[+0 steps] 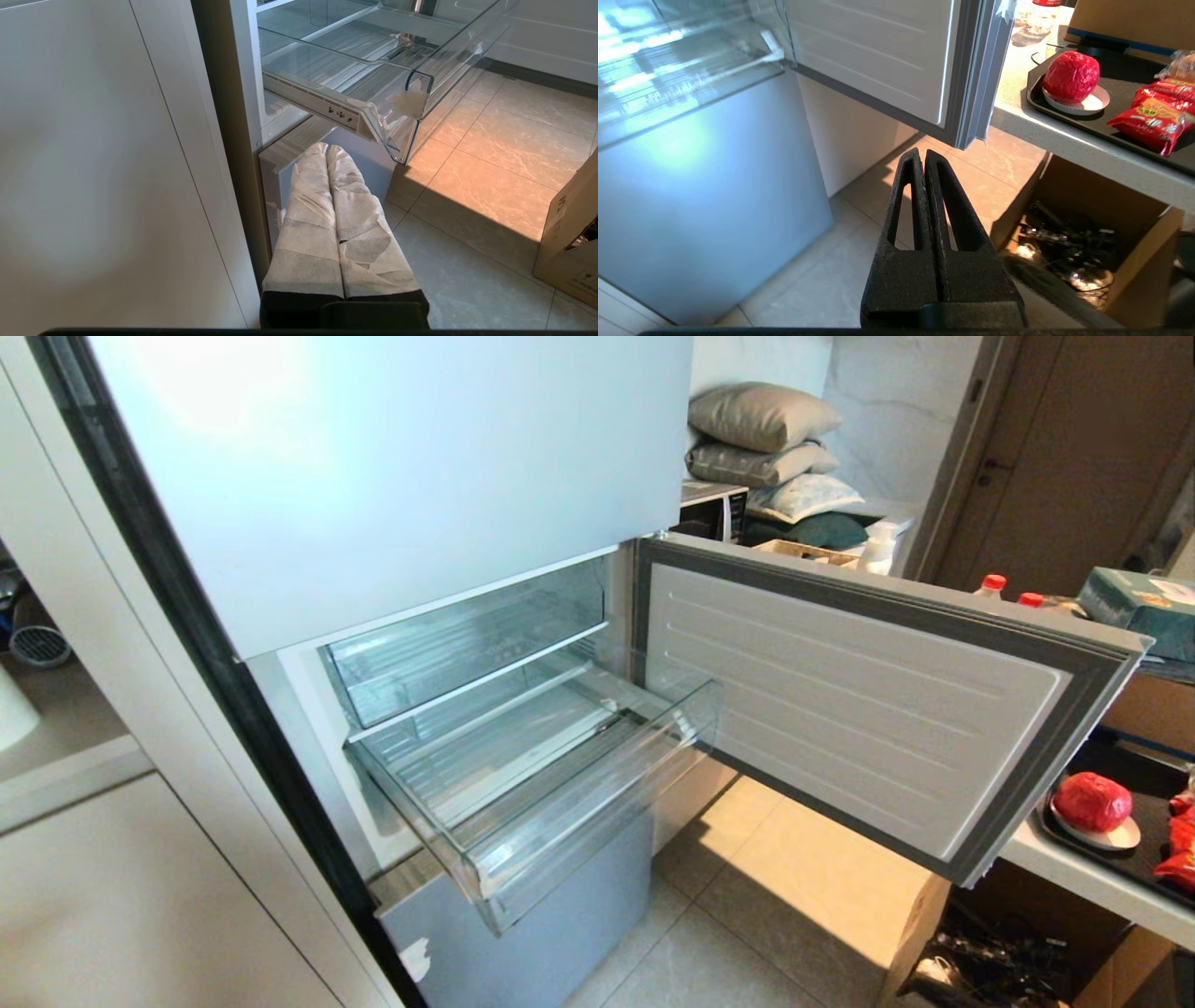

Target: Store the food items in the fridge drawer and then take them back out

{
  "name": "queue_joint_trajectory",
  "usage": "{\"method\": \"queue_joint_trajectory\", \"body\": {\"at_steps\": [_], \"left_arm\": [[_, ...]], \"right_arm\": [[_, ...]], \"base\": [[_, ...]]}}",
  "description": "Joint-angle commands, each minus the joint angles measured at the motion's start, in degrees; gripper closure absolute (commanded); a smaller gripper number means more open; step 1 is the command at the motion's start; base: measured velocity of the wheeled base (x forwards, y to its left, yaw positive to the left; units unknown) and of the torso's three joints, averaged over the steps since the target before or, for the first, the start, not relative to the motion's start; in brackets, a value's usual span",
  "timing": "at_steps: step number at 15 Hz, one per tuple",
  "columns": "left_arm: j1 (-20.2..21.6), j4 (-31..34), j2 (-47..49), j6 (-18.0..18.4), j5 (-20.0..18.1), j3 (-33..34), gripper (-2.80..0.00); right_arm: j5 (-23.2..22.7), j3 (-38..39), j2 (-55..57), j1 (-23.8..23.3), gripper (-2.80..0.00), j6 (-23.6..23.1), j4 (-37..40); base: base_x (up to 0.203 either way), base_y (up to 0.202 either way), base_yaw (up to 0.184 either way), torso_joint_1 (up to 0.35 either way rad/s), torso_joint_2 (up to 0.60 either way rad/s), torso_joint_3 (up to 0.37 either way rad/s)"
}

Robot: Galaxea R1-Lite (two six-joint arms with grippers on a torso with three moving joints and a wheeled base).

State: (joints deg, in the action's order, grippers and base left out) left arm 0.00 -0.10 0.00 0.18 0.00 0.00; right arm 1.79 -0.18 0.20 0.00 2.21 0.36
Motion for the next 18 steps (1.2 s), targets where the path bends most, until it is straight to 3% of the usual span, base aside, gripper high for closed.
{"method": "queue_joint_trajectory", "body": {"at_steps": [1, 10, 18], "left_arm": [[0.00, -0.08, 0.00, -0.01, 0.00, 0.09, 0.00], [0.00, 0.00, 0.00, -0.01, 0.00, 0.09, 0.00], [0.00, 0.01, 0.00, -0.01, 0.00, 0.09, 0.00]], "right_arm": [[-0.02, 0.09, -0.11, 0.00, 0.00, 0.18, -0.10], [0.05, 0.18, -0.11, 0.00, 0.00, 0.34, -0.36], [0.05, 0.18, 0.91, 0.00, 0.00, 0.40, -0.41]], "base": [[0.000, 0.000, 0.000, 0.000, 0.00, 0.000], [0.000, 0.000, 0.000, 0.000, 0.00, 0.000], [-0.001, -0.007, 0.160, 0.001, 0.00, 0.004]]}}
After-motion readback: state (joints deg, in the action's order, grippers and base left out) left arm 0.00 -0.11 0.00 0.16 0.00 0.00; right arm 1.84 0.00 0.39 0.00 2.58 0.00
